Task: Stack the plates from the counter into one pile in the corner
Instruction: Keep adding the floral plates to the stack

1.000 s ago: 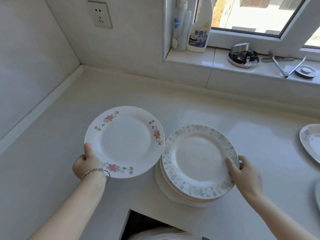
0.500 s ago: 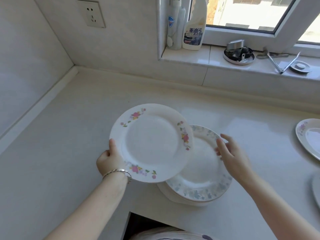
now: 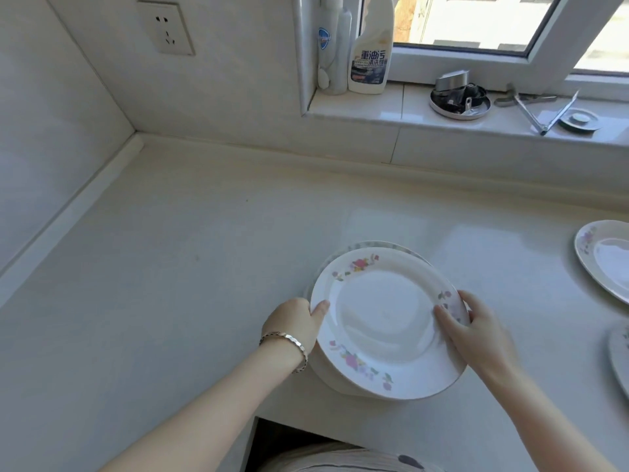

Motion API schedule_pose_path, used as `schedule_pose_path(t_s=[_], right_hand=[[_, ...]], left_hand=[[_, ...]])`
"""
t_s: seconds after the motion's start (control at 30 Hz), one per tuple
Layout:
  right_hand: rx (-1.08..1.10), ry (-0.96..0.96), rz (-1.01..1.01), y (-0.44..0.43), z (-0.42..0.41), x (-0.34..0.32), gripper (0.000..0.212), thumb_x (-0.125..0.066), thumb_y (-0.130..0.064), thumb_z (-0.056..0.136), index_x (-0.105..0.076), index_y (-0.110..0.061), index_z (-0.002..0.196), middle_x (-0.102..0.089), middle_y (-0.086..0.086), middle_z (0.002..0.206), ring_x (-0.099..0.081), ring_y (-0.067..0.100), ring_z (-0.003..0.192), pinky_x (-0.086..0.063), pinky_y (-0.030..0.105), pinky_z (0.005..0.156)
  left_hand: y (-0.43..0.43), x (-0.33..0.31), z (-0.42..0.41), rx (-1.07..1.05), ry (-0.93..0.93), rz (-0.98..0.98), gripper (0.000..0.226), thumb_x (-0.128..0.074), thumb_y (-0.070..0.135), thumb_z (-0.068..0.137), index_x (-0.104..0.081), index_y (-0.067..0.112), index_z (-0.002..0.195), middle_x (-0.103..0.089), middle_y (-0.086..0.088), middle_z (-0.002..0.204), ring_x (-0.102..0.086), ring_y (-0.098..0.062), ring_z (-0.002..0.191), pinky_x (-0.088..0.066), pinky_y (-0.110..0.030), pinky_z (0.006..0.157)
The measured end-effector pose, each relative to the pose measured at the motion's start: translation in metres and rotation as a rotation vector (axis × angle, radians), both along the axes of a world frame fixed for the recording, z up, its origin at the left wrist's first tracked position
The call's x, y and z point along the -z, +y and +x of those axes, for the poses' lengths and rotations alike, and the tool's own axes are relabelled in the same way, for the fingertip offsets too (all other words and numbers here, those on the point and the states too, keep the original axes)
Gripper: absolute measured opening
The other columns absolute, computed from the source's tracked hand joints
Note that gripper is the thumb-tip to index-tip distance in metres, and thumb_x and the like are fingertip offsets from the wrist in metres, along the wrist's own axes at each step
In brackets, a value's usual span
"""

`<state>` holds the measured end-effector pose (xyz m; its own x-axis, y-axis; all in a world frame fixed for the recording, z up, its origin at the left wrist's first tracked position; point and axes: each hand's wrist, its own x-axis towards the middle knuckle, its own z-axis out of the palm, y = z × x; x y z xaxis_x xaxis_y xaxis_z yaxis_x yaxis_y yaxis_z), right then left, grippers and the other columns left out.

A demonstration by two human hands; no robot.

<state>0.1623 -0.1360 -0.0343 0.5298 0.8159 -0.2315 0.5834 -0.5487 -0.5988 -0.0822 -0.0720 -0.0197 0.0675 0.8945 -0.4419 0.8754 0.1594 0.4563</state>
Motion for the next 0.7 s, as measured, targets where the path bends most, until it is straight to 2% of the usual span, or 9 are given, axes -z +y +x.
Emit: schedule_pose_path(t_s=[0.1,0.2,0.27,0.33,0.4,0.47,0.57,0.63,0.7], right_hand=[[-0.042,-0.183,-0.143,0.001,0.003,0.005,0.043,-0.047,-0.055,0.084,-0.048,-0.035,0.122,-0.070,-0.001,0.099,-0.063,0.027,0.095,-0.041,0.030,0.066],[-0.085,-0.314,-0.225,0.004,0.002,0.008,0.051,-0.038,-0.060,0.085,-0.038,-0.038,0.131,-0.070,0.001,0.099,-0.064,0.026,0.095,-0.039,0.028,0.063],[-0.094,-0.387,-0.248,0.007,0.002,0.009,0.055,-0.035,-0.061,0.085,-0.033,-0.039,0.135,-0.069,0.004,0.102,-0.064,0.028,0.097,-0.039,0.028,0.065],[-0.105,-0.415,-0.246,0.013,0.002,0.011,0.055,-0.036,-0.060,0.086,-0.033,-0.037,0.136,-0.065,0.006,0.109,-0.061,0.029,0.101,-0.038,0.030,0.067],[-0.109,-0.301,-0.167,0.017,0.001,0.014,0.052,-0.044,-0.052,0.086,-0.038,-0.031,0.134,-0.057,0.008,0.116,-0.055,0.031,0.110,-0.041,0.034,0.075],[-0.058,0.008,-0.003,0.023,0.001,0.019,0.052,-0.055,-0.036,0.087,-0.043,-0.021,0.135,-0.051,0.011,0.125,-0.049,0.030,0.119,-0.044,0.039,0.089],[0.108,0.522,0.137,0.032,0.001,0.020,0.053,-0.052,-0.029,0.092,-0.036,-0.017,0.142,-0.043,0.005,0.143,-0.045,0.022,0.127,-0.040,0.033,0.096],[0.148,0.639,0.165,0.036,0.000,0.022,0.044,-0.043,-0.032,0.096,-0.042,-0.020,0.139,-0.046,0.002,0.142,-0.046,0.019,0.127,-0.037,0.029,0.098],[0.154,0.660,0.194,0.037,0.000,0.024,0.039,-0.038,-0.032,0.098,-0.049,-0.021,0.133,-0.053,0.003,0.136,-0.050,0.018,0.121,-0.038,0.031,0.100]], left_hand=[[0.002,0.003,0.000,0.078,0.105,-0.032,0.047,-0.031,0.049,0.094,-0.048,0.011,0.071,-0.055,-0.007,0.073,-0.066,-0.030,0.080,-0.050,-0.034,0.073],[0.004,0.005,0.002,0.134,0.204,-0.022,0.048,-0.027,0.049,0.095,-0.047,0.011,0.072,-0.053,-0.005,0.066,-0.057,-0.028,0.074,-0.043,-0.031,0.065],[0.008,0.006,0.003,0.181,0.307,0.051,0.051,-0.024,0.049,0.096,-0.056,0.010,0.084,-0.063,-0.006,0.082,-0.060,-0.030,0.085,-0.037,-0.028,0.065],[0.010,0.008,0.002,0.217,0.395,0.137,0.052,-0.022,0.048,0.096,-0.059,0.011,0.096,-0.068,-0.008,0.099,-0.063,-0.029,0.094,-0.036,-0.028,0.067],[0.008,0.013,0.001,0.145,0.352,0.171,0.043,-0.025,0.048,0.095,-0.053,0.016,0.093,-0.068,-0.008,0.100,-0.063,-0.029,0.093,-0.036,-0.028,0.067],[0.003,0.016,0.004,-0.122,0.073,0.075,0.036,-0.033,0.049,0.092,-0.045,0.017,0.100,-0.062,-0.011,0.110,-0.058,-0.031,0.101,-0.040,-0.032,0.074],[-0.002,0.020,0.016,-0.479,-0.486,-0.110,0.052,-0.035,0.046,0.093,-0.029,0.024,0.140,-0.033,-0.010,0.143,-0.040,-0.027,0.129,-0.031,-0.033,0.101],[-0.004,0.021,0.025,-0.597,-0.788,-0.168,0.055,-0.029,0.046,0.095,-0.018,0.031,0.147,-0.025,0.001,0.154,-0.031,-0.018,0.139,-0.024,-0.036,0.115],[-0.005,0.021,0.028,-0.686,-0.993,-0.281,0.053,-0.026,0.054,0.094,-0.023,0.037,0.144,-0.039,0.009,0.147,-0.041,-0.014,0.133,-0.035,-0.041,0.110]])
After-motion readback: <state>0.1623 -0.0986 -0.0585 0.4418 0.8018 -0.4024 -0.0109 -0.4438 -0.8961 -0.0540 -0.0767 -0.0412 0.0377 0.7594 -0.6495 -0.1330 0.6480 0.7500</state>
